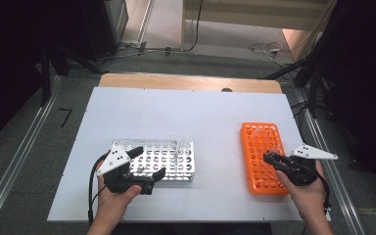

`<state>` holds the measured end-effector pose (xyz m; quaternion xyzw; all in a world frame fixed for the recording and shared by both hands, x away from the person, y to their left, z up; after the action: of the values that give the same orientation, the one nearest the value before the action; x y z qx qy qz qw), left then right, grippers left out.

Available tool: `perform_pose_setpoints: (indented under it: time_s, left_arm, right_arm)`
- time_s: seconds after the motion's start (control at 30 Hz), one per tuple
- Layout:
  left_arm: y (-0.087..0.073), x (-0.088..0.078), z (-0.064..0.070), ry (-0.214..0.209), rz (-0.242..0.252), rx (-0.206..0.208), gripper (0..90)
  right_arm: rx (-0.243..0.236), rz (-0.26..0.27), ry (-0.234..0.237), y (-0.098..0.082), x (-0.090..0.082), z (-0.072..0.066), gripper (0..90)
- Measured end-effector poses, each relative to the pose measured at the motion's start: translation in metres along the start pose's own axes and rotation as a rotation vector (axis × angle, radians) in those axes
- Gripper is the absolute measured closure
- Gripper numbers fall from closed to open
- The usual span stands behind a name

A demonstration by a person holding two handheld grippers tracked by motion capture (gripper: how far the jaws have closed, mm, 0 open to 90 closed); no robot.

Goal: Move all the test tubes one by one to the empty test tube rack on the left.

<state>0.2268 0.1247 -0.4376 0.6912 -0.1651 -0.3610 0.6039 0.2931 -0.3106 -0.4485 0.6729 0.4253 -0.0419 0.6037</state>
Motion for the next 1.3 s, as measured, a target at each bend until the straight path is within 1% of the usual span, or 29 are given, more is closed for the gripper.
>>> perform_pose_setpoints:
  time_s: [0.17,0.37,0.53,0.7,0.9,1.03,1.1,1.3]
  left_arm:
    - [0.001,0.001,0.002,-0.002,-0.005,0.007,0.0]
    - [0.002,0.004,0.006,-0.012,-0.005,0.016,0.0]
    - [0.003,0.006,0.010,-0.018,-0.007,0.025,0.0]
    - [0.004,0.009,0.013,-0.030,-0.006,0.031,0.0]
    - [0.006,0.012,0.018,-0.041,-0.007,0.034,0.0]
    - [0.007,0.015,0.022,-0.052,-0.003,0.040,0.0]
    - [0.008,0.016,0.024,-0.057,-0.003,0.041,0.0]
    - [0.012,0.020,0.031,-0.072,0.002,0.051,0.0]
  right_arm:
    - [-0.026,0.009,0.034,0.002,-0.002,-0.011,74.0]
    - [-0.062,-0.001,0.082,0.001,0.000,-0.026,73.9]
    - [-0.080,-0.013,0.115,-0.001,0.003,-0.037,73.9]
    - [-0.093,-0.037,0.136,-0.004,0.007,-0.049,73.9]
    - [-0.104,-0.056,0.178,-0.008,0.009,-0.065,73.9]
    - [-0.126,-0.074,0.201,-0.010,0.012,-0.075,73.9]
    - [-0.128,-0.082,0.215,-0.012,0.014,-0.080,73.9]
    - [-0.163,-0.101,0.250,-0.016,0.018,-0.095,73.9]
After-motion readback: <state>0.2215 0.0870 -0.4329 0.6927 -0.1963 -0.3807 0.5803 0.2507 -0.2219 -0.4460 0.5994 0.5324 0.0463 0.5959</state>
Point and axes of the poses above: each handheld gripper's, and its own axes: x roughly forward along the jaws, y roughly out of its top, z roughly to its right, the point moved 3 cm from there along x, roughly forward along the jaws, and after that the axes turned 14 degrees about x, right-handed, at the moved point
